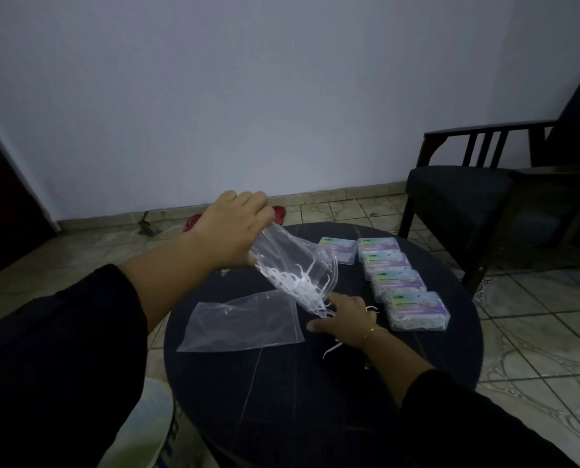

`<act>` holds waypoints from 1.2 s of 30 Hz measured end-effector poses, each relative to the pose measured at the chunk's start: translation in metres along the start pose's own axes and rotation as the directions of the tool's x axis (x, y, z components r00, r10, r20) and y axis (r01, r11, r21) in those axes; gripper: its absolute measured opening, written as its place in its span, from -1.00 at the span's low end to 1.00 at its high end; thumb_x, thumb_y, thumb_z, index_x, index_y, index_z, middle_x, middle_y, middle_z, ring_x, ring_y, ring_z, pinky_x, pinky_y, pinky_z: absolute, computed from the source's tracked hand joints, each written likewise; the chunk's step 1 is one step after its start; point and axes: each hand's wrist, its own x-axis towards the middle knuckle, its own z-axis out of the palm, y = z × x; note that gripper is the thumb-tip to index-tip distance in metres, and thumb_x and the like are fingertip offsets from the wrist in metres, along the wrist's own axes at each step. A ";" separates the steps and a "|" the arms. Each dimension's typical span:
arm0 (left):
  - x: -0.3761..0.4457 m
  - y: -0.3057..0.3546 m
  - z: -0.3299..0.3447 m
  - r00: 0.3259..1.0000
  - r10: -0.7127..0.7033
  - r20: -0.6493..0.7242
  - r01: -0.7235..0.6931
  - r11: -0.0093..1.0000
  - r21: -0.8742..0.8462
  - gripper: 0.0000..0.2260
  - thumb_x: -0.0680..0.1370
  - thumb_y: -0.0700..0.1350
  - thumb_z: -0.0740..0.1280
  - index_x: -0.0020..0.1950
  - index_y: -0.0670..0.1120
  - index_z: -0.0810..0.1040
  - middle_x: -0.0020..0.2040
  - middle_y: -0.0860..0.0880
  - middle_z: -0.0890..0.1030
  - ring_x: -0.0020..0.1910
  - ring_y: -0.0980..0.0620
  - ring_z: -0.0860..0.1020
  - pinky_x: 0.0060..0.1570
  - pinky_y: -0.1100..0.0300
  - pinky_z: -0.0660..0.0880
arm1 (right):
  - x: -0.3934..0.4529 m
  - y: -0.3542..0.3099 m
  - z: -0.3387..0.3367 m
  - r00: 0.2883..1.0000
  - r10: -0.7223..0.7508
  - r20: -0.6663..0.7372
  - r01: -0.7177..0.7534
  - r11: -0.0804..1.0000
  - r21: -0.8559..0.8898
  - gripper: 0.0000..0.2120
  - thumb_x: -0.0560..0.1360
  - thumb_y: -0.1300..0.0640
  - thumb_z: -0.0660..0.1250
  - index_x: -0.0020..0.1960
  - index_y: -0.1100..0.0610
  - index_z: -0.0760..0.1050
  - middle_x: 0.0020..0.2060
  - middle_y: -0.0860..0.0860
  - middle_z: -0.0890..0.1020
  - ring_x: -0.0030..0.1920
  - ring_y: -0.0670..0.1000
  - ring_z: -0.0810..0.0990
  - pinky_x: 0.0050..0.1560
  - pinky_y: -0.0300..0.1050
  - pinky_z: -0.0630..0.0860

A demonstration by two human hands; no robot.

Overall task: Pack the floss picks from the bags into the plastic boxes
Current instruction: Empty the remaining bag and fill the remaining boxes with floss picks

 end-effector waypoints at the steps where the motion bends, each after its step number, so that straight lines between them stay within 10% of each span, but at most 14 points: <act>1: 0.000 -0.001 -0.001 1.000 -0.003 -0.018 0.003 1.000 -0.007 -0.40 0.38 0.31 0.31 0.24 -0.07 0.39 0.14 -0.06 0.42 0.05 -0.02 0.42 0.01 0.13 0.34 | 0.001 -0.001 0.001 1.000 -0.008 -0.024 0.007 1.000 -0.027 -0.69 0.38 -0.20 0.41 0.02 -0.08 0.47 0.11 -0.02 0.48 0.30 0.08 0.32 0.24 0.04 0.27; 4: -0.002 -0.003 0.000 0.999 -0.009 -0.031 0.009 1.000 0.014 -0.40 0.37 0.33 0.33 0.21 -0.07 0.40 0.12 -0.06 0.44 0.01 -0.01 0.42 -0.03 0.15 0.32 | -0.002 -0.005 -0.004 0.995 0.032 -0.098 -0.035 0.999 -0.036 -0.74 0.45 -0.17 0.35 -0.26 -0.03 0.41 -0.09 -0.06 0.46 0.22 0.09 0.38 0.18 0.03 0.30; 9: -0.005 -0.007 0.007 0.998 -0.064 0.008 0.063 0.995 0.079 -0.37 0.31 0.36 0.39 0.15 -0.06 0.41 0.06 -0.05 0.46 -0.04 -0.02 0.45 -0.07 0.14 0.36 | -0.002 0.003 -0.009 0.984 0.095 -0.149 -0.111 0.989 -0.102 -0.88 0.49 -0.01 0.28 0.00 -0.01 0.51 0.12 0.01 0.51 0.28 0.12 0.32 0.18 0.02 0.25; 20: -0.010 -0.008 0.013 0.997 -0.045 -0.058 0.046 0.999 0.015 -0.40 0.30 0.32 0.42 0.11 -0.08 0.45 0.04 -0.07 0.48 -0.06 -0.03 0.46 -0.08 0.11 0.40 | -0.003 -0.010 0.000 0.992 -0.014 -0.127 -0.007 0.986 -0.164 -0.15 0.28 -0.25 0.46 0.46 -0.14 0.14 0.50 -0.04 0.07 0.47 0.10 0.05 0.39 0.18 0.09; 30: -0.013 -0.015 0.013 0.996 0.026 -0.090 -0.024 1.000 0.021 -0.42 0.18 0.23 0.56 -0.04 -0.09 0.44 -0.09 -0.08 0.50 -0.19 -0.05 0.46 -0.24 0.11 0.37 | 0.005 -0.009 0.005 0.969 0.049 -0.244 -0.070 0.995 -0.077 -0.77 0.48 -0.07 0.29 0.13 -0.14 0.56 0.24 -0.11 0.44 0.25 0.02 0.26 0.14 -0.05 0.16; 36: -0.007 -0.009 0.014 0.993 0.011 -0.116 -0.011 1.000 -0.001 -0.45 0.22 0.22 0.54 -0.05 -0.11 0.42 -0.10 -0.10 0.48 -0.20 -0.06 0.45 -0.25 0.09 0.39 | -0.003 -0.007 0.000 0.996 -0.041 -0.080 0.024 0.980 -0.198 -0.24 0.29 -0.22 0.44 0.42 -0.12 0.24 0.45 -0.06 0.20 0.44 0.08 0.10 0.35 0.16 0.12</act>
